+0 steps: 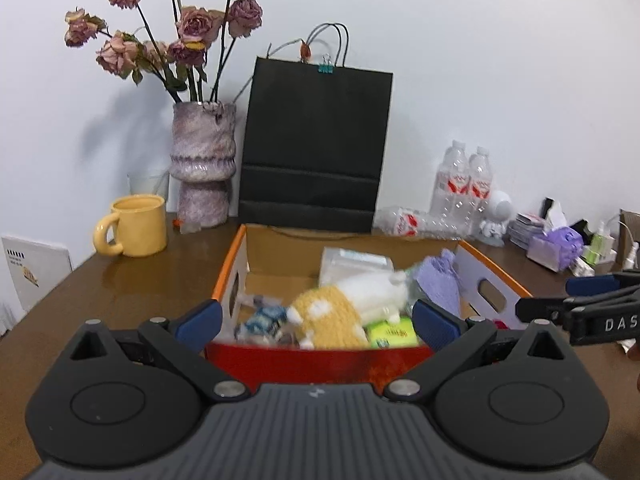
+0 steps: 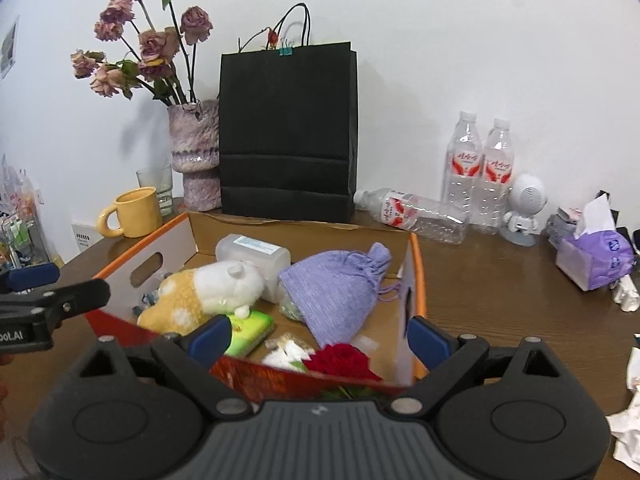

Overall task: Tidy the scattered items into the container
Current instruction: 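Move both tools back and grasp another candy packet with the left tool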

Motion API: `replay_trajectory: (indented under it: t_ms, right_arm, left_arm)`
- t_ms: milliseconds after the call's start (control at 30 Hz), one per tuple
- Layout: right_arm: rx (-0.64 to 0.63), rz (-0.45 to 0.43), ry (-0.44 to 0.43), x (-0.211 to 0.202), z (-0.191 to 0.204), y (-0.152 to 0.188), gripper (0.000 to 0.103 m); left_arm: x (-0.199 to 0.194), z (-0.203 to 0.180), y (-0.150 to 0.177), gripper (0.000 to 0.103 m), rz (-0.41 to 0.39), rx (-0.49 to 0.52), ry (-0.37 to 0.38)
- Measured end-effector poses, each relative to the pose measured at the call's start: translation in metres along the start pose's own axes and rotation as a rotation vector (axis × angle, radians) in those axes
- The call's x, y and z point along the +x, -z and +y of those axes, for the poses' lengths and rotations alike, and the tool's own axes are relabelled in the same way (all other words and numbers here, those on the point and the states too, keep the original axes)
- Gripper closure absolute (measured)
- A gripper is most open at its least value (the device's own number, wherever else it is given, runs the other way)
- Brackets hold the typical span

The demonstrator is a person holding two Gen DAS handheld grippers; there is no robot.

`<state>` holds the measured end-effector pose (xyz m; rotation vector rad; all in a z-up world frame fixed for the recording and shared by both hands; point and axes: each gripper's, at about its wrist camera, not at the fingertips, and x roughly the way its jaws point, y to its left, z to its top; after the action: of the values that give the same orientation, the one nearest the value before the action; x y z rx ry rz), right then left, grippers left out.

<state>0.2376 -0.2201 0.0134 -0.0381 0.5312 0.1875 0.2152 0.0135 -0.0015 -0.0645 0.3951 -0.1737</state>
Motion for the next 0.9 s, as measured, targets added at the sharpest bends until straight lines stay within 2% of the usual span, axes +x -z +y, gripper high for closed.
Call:
replay_trajectory:
  t_ms: [167, 300, 400, 500, 667, 733, 833, 867, 900]
  right_arm:
    - [-0.010, -0.016, 0.011, -0.022, -0.008, 0.016, 0.012]
    - [-0.053, 0.026, -0.009, -0.024, -0.005, 0.033, 0.024]
    - [-0.085, 0.070, -0.018, -0.017, -0.001, 0.047, 0.035]
    - [-0.060, 0.114, -0.033, -0.008, -0.004, 0.058, 0.044]
    - [-0.002, 0.144, -0.060, 0.001, -0.016, 0.067, 0.044]
    - [0.006, 0.147, -0.067, 0.003, -0.020, 0.067, 0.044]
    - [0.015, 0.150, -0.082, 0.007, -0.023, 0.067, 0.044]
    - [0.017, 0.152, -0.086, 0.009, -0.024, 0.066, 0.045]
    - [0.017, 0.155, -0.089, 0.011, -0.023, 0.066, 0.045]
  left_arm:
    - [-0.009, -0.003, 0.020, 0.000, 0.069, -0.014, 0.027]
    - [-0.007, -0.016, 0.037, 0.000, 0.143, 0.002, 0.059]
    - [-0.004, -0.034, 0.050, 0.000, 0.194, 0.059, 0.094]
    - [0.001, -0.053, 0.060, 0.000, 0.227, 0.116, 0.115]
    - [0.019, -0.073, 0.067, 0.003, 0.269, 0.145, 0.120]
    - [0.028, -0.076, 0.068, 0.008, 0.281, 0.132, 0.118]
    - [0.039, -0.077, 0.068, 0.030, 0.304, 0.103, 0.091]
    - [0.040, -0.076, 0.068, 0.039, 0.294, 0.093, 0.088]
    - [0.041, -0.075, 0.068, 0.054, 0.290, 0.087, 0.092]
